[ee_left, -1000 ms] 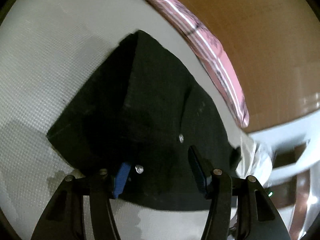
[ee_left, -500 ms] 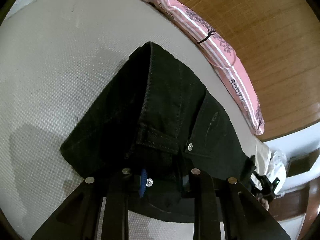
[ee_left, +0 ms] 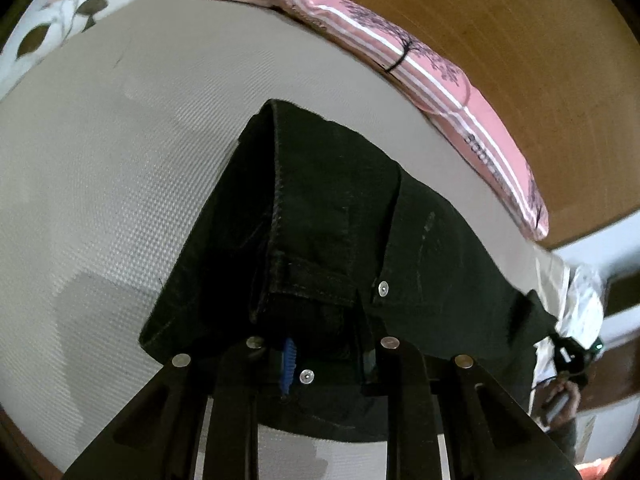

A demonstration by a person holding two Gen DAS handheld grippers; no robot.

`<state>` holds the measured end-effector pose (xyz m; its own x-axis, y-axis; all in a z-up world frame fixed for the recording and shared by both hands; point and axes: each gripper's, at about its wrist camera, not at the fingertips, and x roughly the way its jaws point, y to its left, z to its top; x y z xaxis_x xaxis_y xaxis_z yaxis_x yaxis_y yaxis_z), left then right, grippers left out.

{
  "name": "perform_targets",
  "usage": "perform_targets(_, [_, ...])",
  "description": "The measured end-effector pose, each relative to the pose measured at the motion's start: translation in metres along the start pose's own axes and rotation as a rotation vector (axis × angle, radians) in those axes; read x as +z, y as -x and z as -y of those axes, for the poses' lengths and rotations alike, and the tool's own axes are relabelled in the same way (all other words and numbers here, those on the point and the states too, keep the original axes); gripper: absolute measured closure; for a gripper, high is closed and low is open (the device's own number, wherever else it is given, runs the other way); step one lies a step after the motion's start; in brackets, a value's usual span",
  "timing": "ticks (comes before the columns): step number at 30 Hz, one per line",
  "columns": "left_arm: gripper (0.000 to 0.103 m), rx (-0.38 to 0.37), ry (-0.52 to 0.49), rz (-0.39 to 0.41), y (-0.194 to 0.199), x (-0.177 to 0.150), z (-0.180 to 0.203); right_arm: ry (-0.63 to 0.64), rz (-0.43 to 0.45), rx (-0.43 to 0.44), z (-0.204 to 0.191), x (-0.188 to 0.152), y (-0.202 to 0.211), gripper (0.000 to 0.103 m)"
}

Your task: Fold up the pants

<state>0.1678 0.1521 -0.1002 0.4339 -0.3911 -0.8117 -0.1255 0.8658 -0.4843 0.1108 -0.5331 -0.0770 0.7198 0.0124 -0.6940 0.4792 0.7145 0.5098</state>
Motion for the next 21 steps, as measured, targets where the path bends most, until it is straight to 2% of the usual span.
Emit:
perform_targets(8, [0.081,0.027,-0.187,-0.061,0.016,-0.003,-0.001,0.033,0.057,-0.075,0.018,-0.038,0.082,0.099])
perform_targets(13, [0.081,0.122,-0.334,-0.087,0.014,-0.019,0.000,-0.006,-0.004,-0.140,0.052,-0.077,0.095,0.099])
perform_targets(15, [0.081,0.139,-0.332,-0.091,0.010,-0.023,-0.003,-0.020,-0.033,-0.196,0.068,-0.089,0.090,0.100])
perform_targets(16, [0.081,0.146,-0.333,-0.086,0.008,-0.025,-0.004,-0.041,-0.044,-0.193,0.077,-0.092,0.088,0.100])
perform_targets(18, [0.080,0.175,-0.360,-0.068,0.007,-0.029,0.000,-0.095,-0.077,-0.125,0.091,-0.095,0.083,0.100])
perform_targets(21, [0.077,0.212,-0.413,-0.045,0.012,-0.038,0.008,-0.126,-0.087,-0.092,0.099,-0.094,0.083,0.097])
